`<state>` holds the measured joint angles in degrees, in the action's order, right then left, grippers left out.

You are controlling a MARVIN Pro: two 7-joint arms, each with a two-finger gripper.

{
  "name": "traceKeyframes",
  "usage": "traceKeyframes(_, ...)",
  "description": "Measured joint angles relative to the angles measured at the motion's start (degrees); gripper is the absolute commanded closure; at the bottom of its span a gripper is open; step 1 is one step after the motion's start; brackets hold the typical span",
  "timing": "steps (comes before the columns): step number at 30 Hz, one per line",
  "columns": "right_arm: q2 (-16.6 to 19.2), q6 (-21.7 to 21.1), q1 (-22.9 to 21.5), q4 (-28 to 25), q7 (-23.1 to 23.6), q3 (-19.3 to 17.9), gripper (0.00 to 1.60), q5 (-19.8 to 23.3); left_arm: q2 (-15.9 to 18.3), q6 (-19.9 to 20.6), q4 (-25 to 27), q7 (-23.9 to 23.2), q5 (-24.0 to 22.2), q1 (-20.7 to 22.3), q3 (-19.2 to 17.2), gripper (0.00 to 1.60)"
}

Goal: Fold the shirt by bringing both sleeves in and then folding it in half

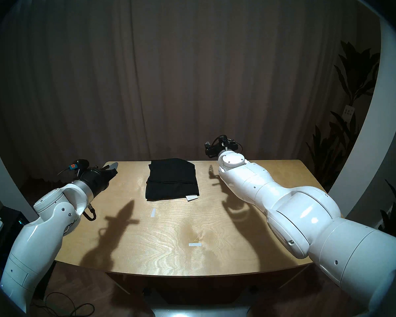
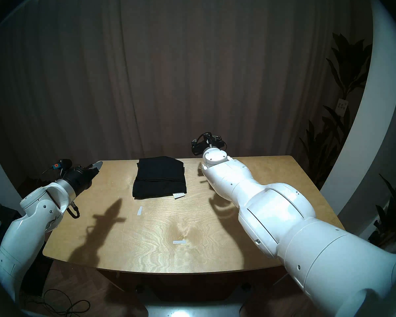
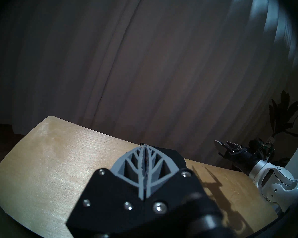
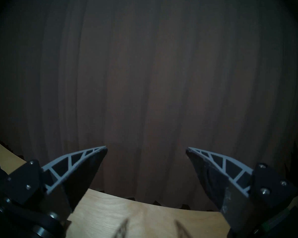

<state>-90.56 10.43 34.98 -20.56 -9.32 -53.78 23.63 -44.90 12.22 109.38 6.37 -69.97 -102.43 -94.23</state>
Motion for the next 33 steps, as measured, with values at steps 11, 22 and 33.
traceKeyframes(11,2.85,2.39,3.51,-0.25,-0.75,-1.78,0.00,1.57,-0.02,-1.30,-0.07,1.83,3.21,2.75,3.98,0.29)
traceKeyframes(22,4.81,5.05,5.89,-1.56,-0.91,-3.23,0.00,2.96,0.00,-2.43,-1.07,3.70,6.64,5.52,7.46,0.00)
traceKeyframes(33,5.70,7.23,7.20,-3.05,0.26,-3.97,0.00,3.96,0.30,-3.38,-4.49,5.51,10.33,7.98,9.71,0.00)
